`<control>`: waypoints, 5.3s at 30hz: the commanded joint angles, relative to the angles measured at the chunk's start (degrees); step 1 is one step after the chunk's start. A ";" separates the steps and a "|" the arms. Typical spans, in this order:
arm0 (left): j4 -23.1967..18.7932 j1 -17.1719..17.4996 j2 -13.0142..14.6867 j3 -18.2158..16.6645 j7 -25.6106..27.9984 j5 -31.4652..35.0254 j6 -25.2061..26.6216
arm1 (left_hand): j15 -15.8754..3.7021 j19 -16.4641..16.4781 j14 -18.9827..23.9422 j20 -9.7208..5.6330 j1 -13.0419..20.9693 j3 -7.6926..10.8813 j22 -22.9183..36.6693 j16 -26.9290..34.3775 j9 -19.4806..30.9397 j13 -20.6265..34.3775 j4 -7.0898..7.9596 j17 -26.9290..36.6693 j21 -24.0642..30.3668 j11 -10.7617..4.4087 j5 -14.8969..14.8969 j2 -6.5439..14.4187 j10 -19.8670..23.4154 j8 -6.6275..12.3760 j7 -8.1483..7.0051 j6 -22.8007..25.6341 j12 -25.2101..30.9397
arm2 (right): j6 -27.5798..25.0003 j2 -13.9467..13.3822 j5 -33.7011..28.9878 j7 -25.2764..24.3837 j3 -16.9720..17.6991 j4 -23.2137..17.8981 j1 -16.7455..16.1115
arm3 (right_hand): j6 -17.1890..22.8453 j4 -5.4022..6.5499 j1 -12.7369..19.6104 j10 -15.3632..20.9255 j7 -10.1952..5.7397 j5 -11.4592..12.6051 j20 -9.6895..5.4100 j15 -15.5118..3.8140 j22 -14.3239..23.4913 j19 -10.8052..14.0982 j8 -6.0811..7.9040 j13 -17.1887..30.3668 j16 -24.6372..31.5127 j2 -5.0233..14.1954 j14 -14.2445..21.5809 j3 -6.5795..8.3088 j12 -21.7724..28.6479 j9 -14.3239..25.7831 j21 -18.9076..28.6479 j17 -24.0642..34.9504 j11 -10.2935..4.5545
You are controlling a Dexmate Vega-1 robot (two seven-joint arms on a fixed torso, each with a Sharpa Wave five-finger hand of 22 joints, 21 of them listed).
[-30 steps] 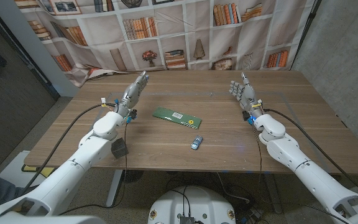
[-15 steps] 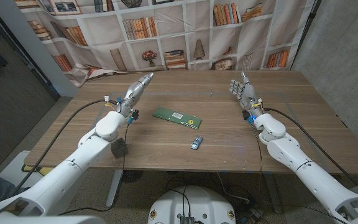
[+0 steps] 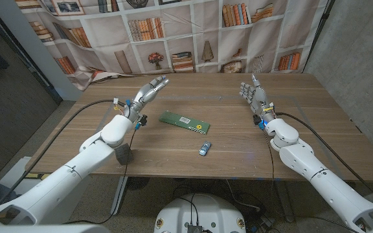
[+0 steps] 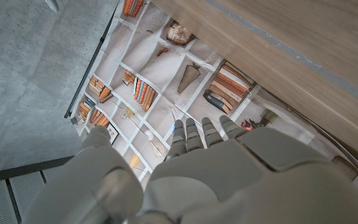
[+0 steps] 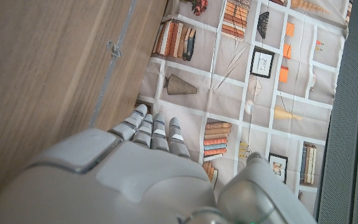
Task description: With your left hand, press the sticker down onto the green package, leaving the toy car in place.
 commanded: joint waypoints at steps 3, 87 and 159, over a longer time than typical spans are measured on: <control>-7.51 0.69 4.81 3.08 2.43 6.32 4.39 | -0.55 -0.70 -0.28 0.54 0.40 0.14 0.17 -0.31 0.31 0.23 -0.37 0.20 -0.44 -1.03 -0.26 0.26 0.17 -0.03 -0.43 0.90 0.01 | -0.02 0.25 0.28 0.51 -0.24 0.53 0.52 | 0.42 -0.20 0.51 0.42 0.01 -0.21 0.01 0.36 0.20 0.02 0.28 0.31 -0.19 0.19 -0.07 0.11 0.05 0.14 -0.14 0.14 0.24; -27.23 0.80 11.35 15.96 8.69 45.99 29.90 | -2.47 -0.68 2.79 1.45 1.19 -0.68 0.25 -0.01 0.11 0.31 -0.52 0.20 -0.92 -2.18 -0.67 1.19 5.57 4.50 -1.58 24.60 0.08 | 0.24 0.99 1.04 1.57 -0.45 1.38 0.81 | 1.14 -0.82 0.98 0.84 -0.96 -0.68 0.13 0.11 0.28 0.56 0.07 0.37 -0.45 0.88 -0.27 -0.05 -0.24 0.20 -1.29 0.18 -0.27; -22.53 -6.59 5.93 26.12 -8.53 51.33 37.18 | -1.49 -3.24 0.53 1.27 0.80 -1.36 0.34 -0.38 0.03 0.34 0.17 0.37 -1.39 -2.42 -0.51 2.59 5.85 3.70 4.27 36.10 -0.98 | -1.46 0.88 2.23 4.19 -0.22 3.33 1.64 | 2.16 -1.11 0.81 2.12 -1.64 -0.87 0.60 0.28 0.36 1.06 0.03 0.43 -0.47 1.30 -0.08 -0.46 -0.11 0.23 -2.22 0.21 -0.39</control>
